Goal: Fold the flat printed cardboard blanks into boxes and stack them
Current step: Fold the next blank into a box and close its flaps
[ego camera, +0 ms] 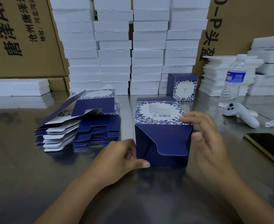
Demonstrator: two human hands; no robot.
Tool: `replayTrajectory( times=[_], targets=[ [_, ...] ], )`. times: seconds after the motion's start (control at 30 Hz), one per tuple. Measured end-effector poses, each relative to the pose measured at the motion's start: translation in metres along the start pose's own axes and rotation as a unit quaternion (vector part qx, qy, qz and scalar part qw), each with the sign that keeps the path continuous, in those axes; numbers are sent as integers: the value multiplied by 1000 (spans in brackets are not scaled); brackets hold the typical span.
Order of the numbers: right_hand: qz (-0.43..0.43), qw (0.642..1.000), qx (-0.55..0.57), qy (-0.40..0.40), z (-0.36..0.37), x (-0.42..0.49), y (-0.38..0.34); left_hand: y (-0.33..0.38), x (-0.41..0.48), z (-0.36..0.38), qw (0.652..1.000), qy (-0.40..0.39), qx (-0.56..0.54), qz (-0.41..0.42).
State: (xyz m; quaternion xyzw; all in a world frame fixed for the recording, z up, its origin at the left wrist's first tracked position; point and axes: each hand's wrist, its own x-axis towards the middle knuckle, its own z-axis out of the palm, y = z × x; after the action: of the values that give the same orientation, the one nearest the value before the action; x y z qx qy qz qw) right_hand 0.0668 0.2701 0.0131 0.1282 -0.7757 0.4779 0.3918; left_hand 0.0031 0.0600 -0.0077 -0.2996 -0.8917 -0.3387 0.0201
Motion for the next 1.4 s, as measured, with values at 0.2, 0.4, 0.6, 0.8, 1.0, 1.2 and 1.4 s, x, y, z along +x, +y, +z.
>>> replayTrajectory(
  times=[0.2, 0.4, 0.6, 0.8, 1.0, 1.2, 1.4],
  targets=[
    [84, 996, 20, -30, 3, -9, 2, 5, 3, -2, 978, 87, -182, 51],
    [-20, 994, -107, -4, 5, -8, 4, 16, -1, 2, 968, 168, -152, 109],
    [-62, 988, -129, 49, 7, -9, 4, 26, -3, 1, 946, 282, -75, 142],
    [-88, 985, -138, 58, 8, -9, 1, 30, -3, -1, 936, 301, -49, 177],
    [-127, 973, -185, 56, 14, -11, -3, 35, -3, 0, 922, 318, -50, 214],
    [-200, 952, -216, 86, 24, -10, -8, 42, -3, 5, 903, 350, -24, 246],
    [-175, 971, -144, 69, 24, -8, -12, 45, -5, 7, 893, 362, -10, 267]
  ],
)
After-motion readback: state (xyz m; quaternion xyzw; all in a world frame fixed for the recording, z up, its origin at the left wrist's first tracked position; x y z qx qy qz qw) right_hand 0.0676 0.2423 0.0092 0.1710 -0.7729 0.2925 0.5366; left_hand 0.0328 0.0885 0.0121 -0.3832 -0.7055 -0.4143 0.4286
